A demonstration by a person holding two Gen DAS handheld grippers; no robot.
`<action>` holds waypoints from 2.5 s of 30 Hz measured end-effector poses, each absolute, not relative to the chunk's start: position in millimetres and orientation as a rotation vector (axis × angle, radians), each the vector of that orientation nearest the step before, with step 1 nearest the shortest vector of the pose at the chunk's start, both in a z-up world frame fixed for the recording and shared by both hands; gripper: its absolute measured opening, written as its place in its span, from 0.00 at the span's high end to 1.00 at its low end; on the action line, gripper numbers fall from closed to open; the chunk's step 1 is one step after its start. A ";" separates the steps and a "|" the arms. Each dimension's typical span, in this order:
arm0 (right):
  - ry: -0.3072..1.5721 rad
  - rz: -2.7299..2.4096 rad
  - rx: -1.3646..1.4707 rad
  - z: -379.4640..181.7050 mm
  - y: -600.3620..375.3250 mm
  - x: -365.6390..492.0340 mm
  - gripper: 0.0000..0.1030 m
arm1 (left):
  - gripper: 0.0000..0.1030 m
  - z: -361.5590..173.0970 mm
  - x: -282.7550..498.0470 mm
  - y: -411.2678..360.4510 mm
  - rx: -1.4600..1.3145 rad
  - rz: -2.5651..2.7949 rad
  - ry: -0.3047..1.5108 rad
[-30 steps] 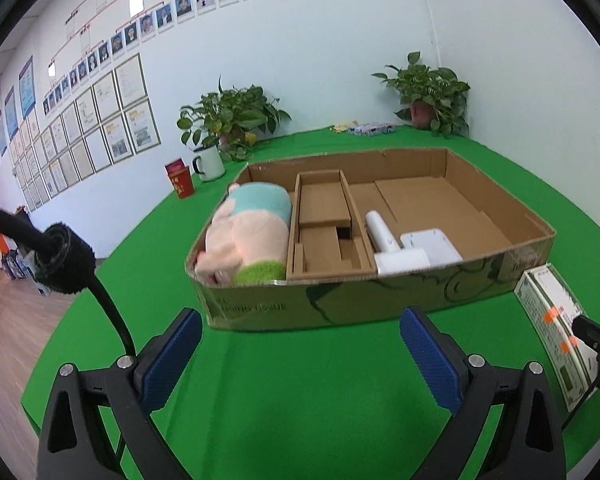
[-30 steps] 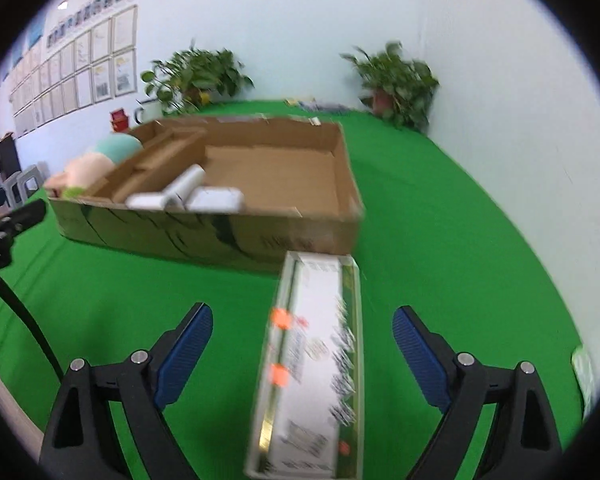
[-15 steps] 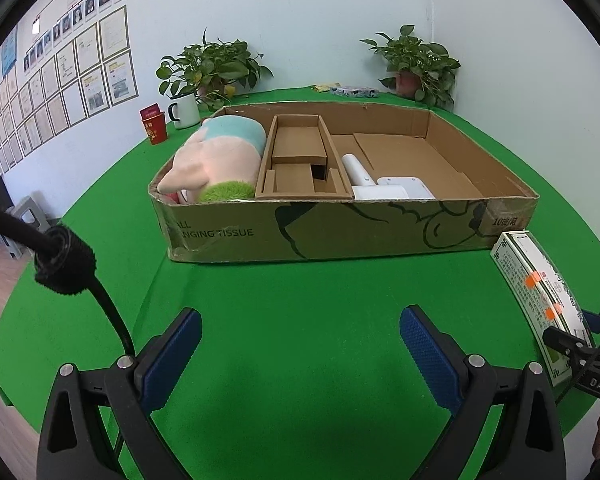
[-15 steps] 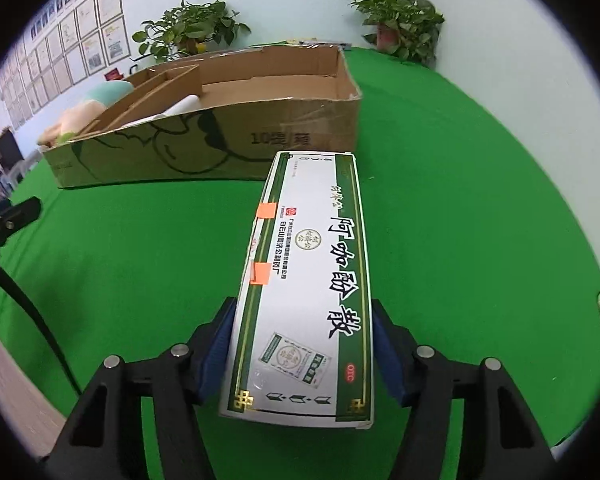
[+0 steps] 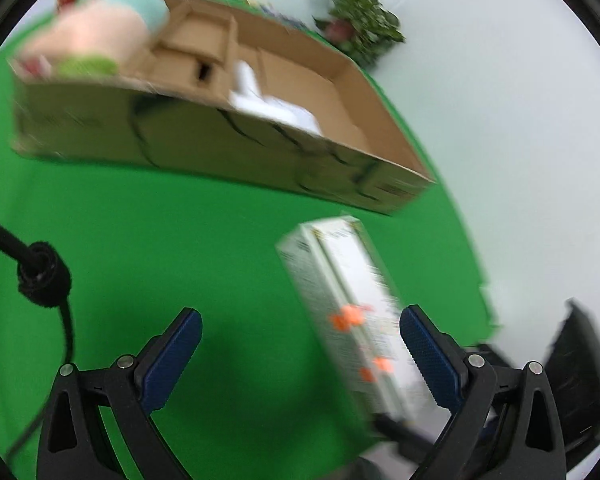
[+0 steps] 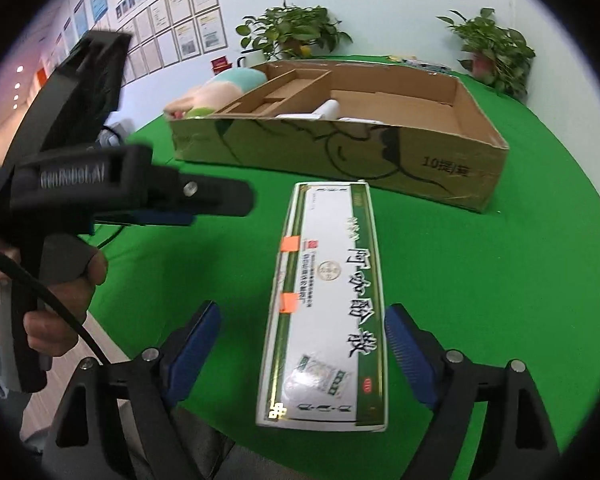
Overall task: Organize objects
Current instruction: 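Grasp the medicine box with the right gripper while the left gripper grasps its end, then lift the medicine box with both grippers over the large box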
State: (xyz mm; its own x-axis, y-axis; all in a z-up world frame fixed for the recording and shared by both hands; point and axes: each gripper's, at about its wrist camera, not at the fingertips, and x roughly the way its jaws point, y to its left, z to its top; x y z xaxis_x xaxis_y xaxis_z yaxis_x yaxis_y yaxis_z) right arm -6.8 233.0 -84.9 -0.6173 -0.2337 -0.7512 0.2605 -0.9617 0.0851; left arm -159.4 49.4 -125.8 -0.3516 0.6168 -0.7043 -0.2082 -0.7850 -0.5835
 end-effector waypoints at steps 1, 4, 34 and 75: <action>0.059 -2.603 1.197 -86.2 231.6 -5.3 0.17 | 0.04 -129.4 -161.7 52.4 -1.381 2.108 -0.580; 0.107 -2.612 1.200 -87.2 228.6 -2.5 0.17 | 0.11 -140.1 -168.4 62.9 -1.398 1.970 -0.658; 0.217 -2.644 1.334 -100.6 222.8 -14.8 0.40 | 0.43 -166.2 -204.7 91.1 -1.483 1.849 -0.666; -0.023 -2.745 1.031 -32.7 219.3 -37.5 0.42 | 0.58 -42.4 -268.8 93.0 -1.165 2.153 -0.366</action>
State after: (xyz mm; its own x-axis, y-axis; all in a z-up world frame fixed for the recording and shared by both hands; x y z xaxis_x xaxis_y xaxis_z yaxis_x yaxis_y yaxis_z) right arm -37.5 219.3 -32.7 -0.7335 -0.2003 -0.6495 0.1895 -0.9780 0.0876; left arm -268.8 93.0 -42.4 -0.3901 0.6621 -0.6399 -0.4135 -0.7469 -0.5208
